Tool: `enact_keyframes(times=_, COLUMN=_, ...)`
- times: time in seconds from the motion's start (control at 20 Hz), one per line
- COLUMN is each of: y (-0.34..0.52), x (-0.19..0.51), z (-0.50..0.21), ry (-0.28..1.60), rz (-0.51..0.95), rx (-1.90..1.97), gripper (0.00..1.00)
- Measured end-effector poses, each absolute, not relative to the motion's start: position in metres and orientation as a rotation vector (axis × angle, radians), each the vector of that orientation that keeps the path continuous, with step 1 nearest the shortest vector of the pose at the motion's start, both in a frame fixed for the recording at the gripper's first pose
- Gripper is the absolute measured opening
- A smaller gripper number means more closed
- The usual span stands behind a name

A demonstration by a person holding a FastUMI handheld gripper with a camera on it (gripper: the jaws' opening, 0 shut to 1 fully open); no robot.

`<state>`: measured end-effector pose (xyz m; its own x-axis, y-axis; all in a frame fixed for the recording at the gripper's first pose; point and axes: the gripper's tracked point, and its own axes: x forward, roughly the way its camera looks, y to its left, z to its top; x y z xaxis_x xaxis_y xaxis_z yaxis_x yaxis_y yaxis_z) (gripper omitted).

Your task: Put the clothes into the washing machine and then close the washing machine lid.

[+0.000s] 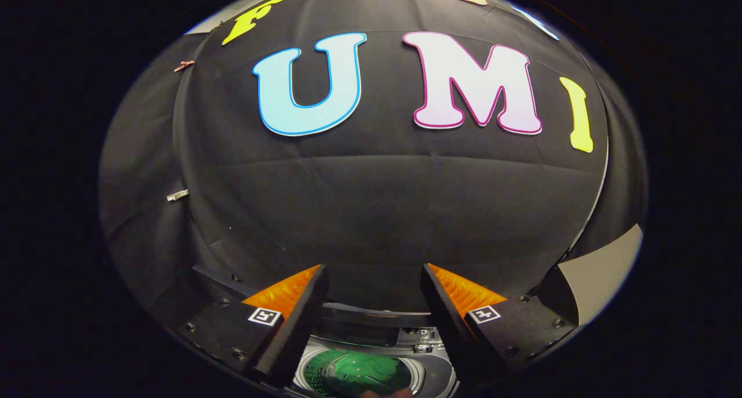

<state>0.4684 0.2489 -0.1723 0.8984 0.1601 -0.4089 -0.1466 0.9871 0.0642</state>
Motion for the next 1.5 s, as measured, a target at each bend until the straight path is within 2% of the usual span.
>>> enact_keyframes(times=1.25, y=0.251, x=0.397, z=-0.186, ry=0.356, rz=0.231, rx=0.012, gripper=1.0)
enact_keyframes(times=1.5, y=0.258, x=0.364, z=-0.189, ry=0.372, rz=0.249, rx=-0.026, gripper=1.0)
